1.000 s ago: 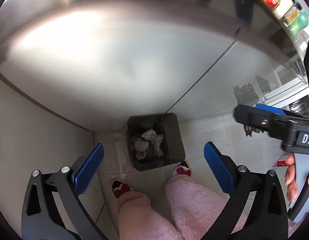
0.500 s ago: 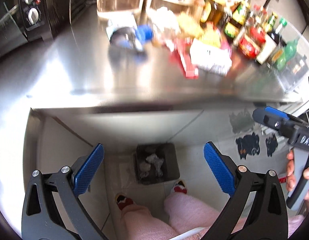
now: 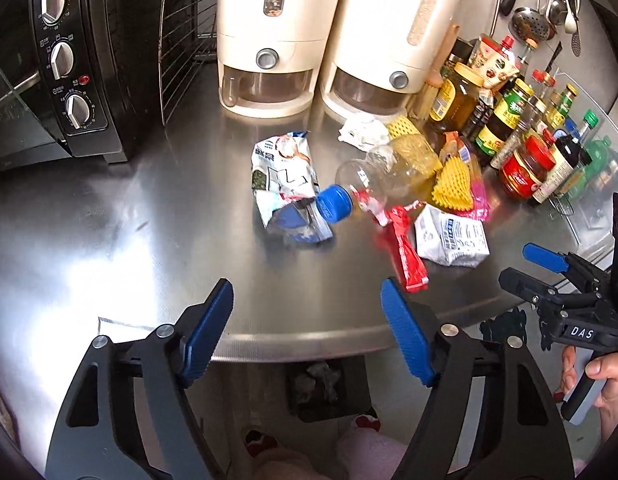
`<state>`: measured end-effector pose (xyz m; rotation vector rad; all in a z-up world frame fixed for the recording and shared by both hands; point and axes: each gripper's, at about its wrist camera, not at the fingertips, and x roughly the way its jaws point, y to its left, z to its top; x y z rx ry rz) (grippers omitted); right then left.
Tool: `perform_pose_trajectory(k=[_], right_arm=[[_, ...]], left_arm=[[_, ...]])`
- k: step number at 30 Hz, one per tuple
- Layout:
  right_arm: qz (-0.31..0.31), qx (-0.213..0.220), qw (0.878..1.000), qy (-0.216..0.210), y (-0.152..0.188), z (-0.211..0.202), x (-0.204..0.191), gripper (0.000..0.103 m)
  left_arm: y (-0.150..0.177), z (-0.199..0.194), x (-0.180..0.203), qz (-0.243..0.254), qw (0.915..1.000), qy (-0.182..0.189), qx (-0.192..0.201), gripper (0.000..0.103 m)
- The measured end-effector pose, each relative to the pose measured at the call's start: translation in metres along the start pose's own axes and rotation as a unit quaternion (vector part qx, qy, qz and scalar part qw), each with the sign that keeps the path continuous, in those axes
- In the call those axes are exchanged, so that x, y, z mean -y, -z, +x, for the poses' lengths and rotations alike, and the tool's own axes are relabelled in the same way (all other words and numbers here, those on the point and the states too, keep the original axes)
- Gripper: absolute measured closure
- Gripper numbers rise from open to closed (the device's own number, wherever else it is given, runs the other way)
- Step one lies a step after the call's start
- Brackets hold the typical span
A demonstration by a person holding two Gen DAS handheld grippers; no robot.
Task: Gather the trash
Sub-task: 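Raise both tools back above the counter, then grasp the white snack bag with the left gripper while the right gripper grasps the milk carton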
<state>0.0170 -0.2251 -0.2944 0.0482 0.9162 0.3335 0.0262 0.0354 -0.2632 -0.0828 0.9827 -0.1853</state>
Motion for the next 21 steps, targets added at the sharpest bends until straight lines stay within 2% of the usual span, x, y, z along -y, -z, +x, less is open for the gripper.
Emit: perform_pose_trajectory(k=[11, 21], right_arm=[[-0.049, -0.04, 0.998, -0.001, -0.025, 0.047, 0.009, 0.016], [-0.086, -0.059, 0.994, -0.023, -0.034, 0.073, 0.007, 0.014]], left_arm=[[-0.05, 0.037, -0.025, -0.025, 0.9994, -0.02, -0.009, 0.033], [-0.08, 0.071, -0.038, -0.038, 0.9984, -0.027, -0.031, 0.033]])
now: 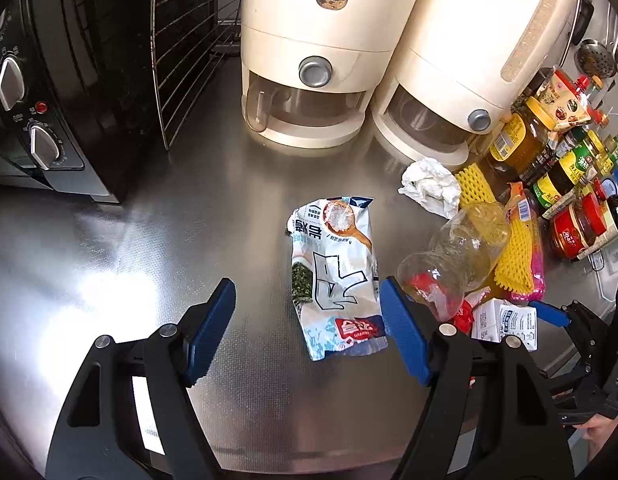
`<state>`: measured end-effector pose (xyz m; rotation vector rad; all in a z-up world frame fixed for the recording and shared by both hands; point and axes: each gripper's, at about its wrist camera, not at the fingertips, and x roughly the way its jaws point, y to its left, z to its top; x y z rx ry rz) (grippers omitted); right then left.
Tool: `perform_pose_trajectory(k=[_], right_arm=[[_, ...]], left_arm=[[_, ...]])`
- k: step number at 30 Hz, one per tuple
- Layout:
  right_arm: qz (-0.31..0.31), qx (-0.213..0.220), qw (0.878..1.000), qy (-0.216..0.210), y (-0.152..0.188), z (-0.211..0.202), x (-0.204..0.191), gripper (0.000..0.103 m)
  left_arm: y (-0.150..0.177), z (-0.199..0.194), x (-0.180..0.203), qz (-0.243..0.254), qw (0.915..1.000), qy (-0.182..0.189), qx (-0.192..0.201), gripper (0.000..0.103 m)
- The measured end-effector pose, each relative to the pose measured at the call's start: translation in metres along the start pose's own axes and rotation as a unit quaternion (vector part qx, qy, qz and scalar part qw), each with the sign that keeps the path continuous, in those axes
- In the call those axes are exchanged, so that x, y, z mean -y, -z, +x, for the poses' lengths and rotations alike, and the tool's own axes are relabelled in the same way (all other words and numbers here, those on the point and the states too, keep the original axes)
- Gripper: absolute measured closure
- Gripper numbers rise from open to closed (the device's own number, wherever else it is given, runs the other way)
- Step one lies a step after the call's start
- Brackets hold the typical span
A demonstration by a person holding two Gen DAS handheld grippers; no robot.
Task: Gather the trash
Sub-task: 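Grasp the white snack bag with the left gripper while the right gripper grasps the milk carton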
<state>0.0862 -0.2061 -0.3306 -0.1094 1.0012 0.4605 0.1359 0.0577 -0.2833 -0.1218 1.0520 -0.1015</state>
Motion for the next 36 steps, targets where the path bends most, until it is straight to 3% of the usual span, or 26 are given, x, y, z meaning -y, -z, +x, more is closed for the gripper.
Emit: perform_pose_trajectory(k=[12, 14, 18, 20, 24, 29, 36], right_arm=[[-0.008, -0.008, 1.0, -0.009, 0.001, 0.013, -0.003, 0.016], [-0.013, -0.005, 1.0, -0.007, 0.001, 0.014, -0.004, 0.017], [-0.014, -0.001, 1.0, -0.009, 0.0, 0.016, -0.005, 0.019], [-0.018, 0.001, 1.0, -0.006, 0.001, 0.016, -0.006, 0.025], [-0.024, 0.002, 1.0, -0.002, 0.001, 0.015, -0.007, 0.045], [-0.028, 0.002, 1.0, -0.002, 0.004, 0.014, -0.008, 0.047], [-0.031, 0.003, 0.999, -0.008, 0.009, 0.009, -0.014, 0.049]], left_arm=[[0.009, 0.042, 0.006, 0.013, 0.998, 0.016, -0.059, 0.036], [0.011, 0.046, 0.007, 0.014, 0.9976, 0.02, -0.065, 0.046], [0.013, 0.048, 0.008, 0.015, 0.9972, 0.026, -0.069, 0.057], [0.015, 0.048, 0.008, 0.015, 0.9971, 0.026, -0.07, 0.078], [0.017, 0.044, 0.009, 0.015, 0.9973, 0.03, -0.066, 0.087], [0.02, 0.041, 0.01, 0.017, 0.9973, 0.035, -0.062, 0.098], [0.027, 0.026, 0.01, 0.013, 0.9978, 0.039, -0.051, 0.103]])
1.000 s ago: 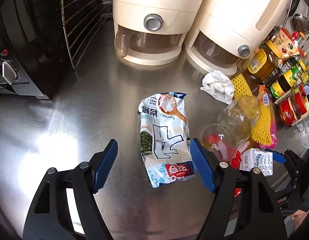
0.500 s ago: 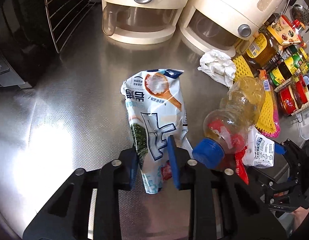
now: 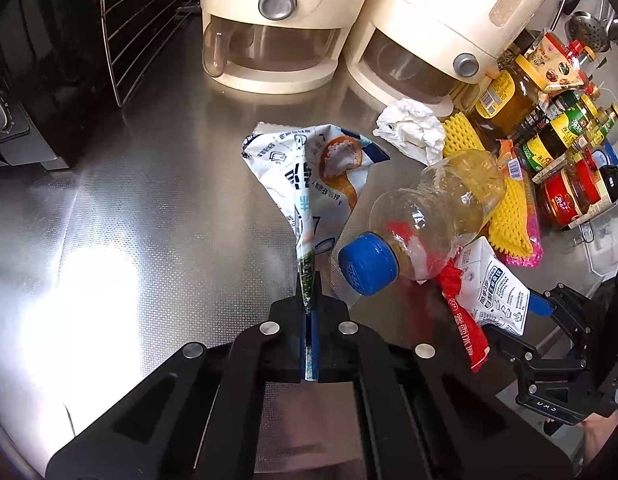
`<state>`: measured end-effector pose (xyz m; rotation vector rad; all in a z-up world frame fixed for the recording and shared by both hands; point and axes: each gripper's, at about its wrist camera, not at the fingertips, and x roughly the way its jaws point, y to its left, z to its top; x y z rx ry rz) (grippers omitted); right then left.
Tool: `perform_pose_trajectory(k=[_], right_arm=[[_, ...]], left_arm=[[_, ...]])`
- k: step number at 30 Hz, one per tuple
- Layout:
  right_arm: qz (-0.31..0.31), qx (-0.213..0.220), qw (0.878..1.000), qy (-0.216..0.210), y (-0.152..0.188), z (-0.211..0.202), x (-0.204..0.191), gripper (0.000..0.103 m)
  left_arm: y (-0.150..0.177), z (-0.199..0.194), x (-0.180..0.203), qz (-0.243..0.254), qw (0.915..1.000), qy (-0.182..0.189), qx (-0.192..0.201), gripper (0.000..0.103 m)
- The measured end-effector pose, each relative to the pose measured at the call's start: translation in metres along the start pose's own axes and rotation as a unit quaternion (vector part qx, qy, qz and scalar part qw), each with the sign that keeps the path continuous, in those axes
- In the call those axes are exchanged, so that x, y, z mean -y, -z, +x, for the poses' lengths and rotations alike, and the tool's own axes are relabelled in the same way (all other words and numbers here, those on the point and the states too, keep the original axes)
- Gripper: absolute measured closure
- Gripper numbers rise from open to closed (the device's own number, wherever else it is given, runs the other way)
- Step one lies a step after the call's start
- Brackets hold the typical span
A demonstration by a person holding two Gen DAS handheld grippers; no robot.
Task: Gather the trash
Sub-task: 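Grasp the white snack bag with the left gripper while the right gripper grasps the milk carton, then carry the snack bag and milk carton down over the black bin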
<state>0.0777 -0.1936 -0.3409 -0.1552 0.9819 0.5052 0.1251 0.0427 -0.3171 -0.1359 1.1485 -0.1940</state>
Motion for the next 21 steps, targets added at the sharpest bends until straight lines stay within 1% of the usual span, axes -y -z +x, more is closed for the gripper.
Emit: perform_pose_trajectory(k=[5, 11, 15, 21], right_arm=[[0.011, 0.018, 1.0, 0.003, 0.004, -0.015, 0.0, 0.049], [0.018, 0.034, 0.999, 0.008, 0.013, -0.036, -0.004, 0.049], [0.02, 0.039, 0.999, 0.008, 0.026, -0.049, -0.011, 0.049], [0.024, 0.044, 0.999, 0.003, 0.055, -0.073, -0.029, 0.049]], left_arm=[[0.006, -0.02, 0.001, -0.001, 0.9997, -0.009, 0.021, 0.103], [0.022, -0.045, 0.008, 0.005, 0.9992, -0.013, 0.036, 0.103], [0.041, -0.063, 0.016, 0.006, 0.9988, -0.016, 0.045, 0.103], [0.077, -0.085, 0.029, 0.01, 0.9989, -0.011, 0.045, 0.103]])
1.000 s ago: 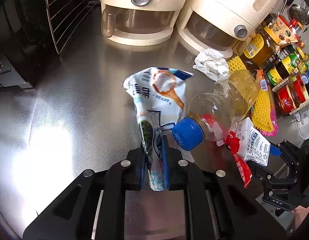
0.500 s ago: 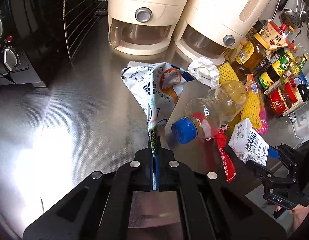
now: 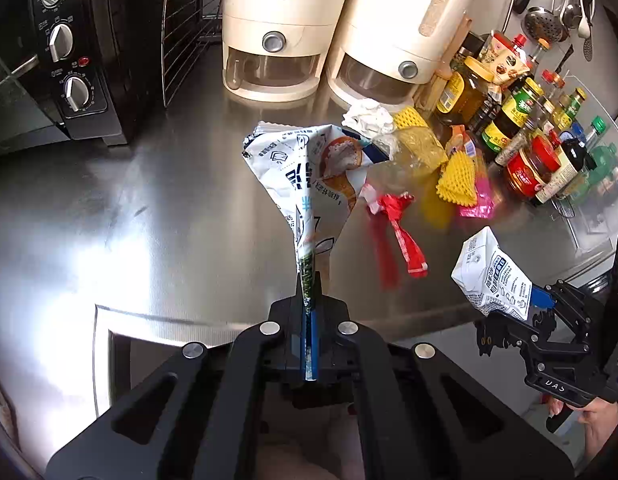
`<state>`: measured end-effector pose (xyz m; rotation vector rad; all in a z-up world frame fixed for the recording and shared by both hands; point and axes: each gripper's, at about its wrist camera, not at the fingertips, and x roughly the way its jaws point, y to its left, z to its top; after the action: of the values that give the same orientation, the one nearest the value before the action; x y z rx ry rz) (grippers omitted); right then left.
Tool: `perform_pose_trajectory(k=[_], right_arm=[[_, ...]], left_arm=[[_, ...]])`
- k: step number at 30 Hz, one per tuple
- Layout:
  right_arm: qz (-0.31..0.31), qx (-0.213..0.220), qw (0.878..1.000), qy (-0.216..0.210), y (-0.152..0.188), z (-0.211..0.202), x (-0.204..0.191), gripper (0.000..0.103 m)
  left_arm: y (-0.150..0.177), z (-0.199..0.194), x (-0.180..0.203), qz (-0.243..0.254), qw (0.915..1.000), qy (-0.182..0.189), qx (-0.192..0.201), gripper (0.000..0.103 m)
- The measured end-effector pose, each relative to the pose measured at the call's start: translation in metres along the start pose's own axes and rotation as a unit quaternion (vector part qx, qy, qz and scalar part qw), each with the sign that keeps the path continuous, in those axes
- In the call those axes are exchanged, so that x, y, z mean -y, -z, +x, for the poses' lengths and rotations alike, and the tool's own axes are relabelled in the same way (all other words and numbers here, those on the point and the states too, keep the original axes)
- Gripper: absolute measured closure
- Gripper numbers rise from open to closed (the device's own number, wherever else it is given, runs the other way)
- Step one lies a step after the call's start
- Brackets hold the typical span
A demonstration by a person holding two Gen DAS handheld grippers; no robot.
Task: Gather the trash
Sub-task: 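Carry the snack bag and milk carton down over the black bin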
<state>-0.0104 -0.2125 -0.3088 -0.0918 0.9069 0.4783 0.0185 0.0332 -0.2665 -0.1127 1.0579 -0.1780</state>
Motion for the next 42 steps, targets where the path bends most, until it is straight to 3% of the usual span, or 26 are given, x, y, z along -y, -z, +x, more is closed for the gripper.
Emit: perform_pose_trajectory(k=[9, 16, 26, 35, 42], right_arm=[[0.022, -0.006, 1.0, -0.002, 0.047, -0.031, -0.016, 0.049], [0.053, -0.041, 0.998, -0.009, 0.093, -0.027, -0.02, 0.049], [0.129, -0.124, 0.984, -0.019, 0.156, 0.032, -0.01, 0.049], [0.187, -0.168, 0.968, -0.006, 0.197, 0.098, -0.005, 0.049], [0.25, -0.212, 0.945, -0.009, 0.221, 0.157, 0.004, 0.049]], left_arm=[[0.06, -0.023, 0.018, 0.011, 0.9997, 0.014, -0.017, 0.103], [0.111, -0.01, 0.031, 0.021, 0.9979, 0.028, -0.055, 0.103], [0.175, 0.073, 0.034, 0.021, 0.9897, 0.038, -0.136, 0.103], [0.217, 0.152, 0.029, 0.014, 0.9818, 0.037, -0.186, 0.103], [0.231, 0.211, 0.029, 0.009, 0.9735, 0.034, -0.226, 0.103]])
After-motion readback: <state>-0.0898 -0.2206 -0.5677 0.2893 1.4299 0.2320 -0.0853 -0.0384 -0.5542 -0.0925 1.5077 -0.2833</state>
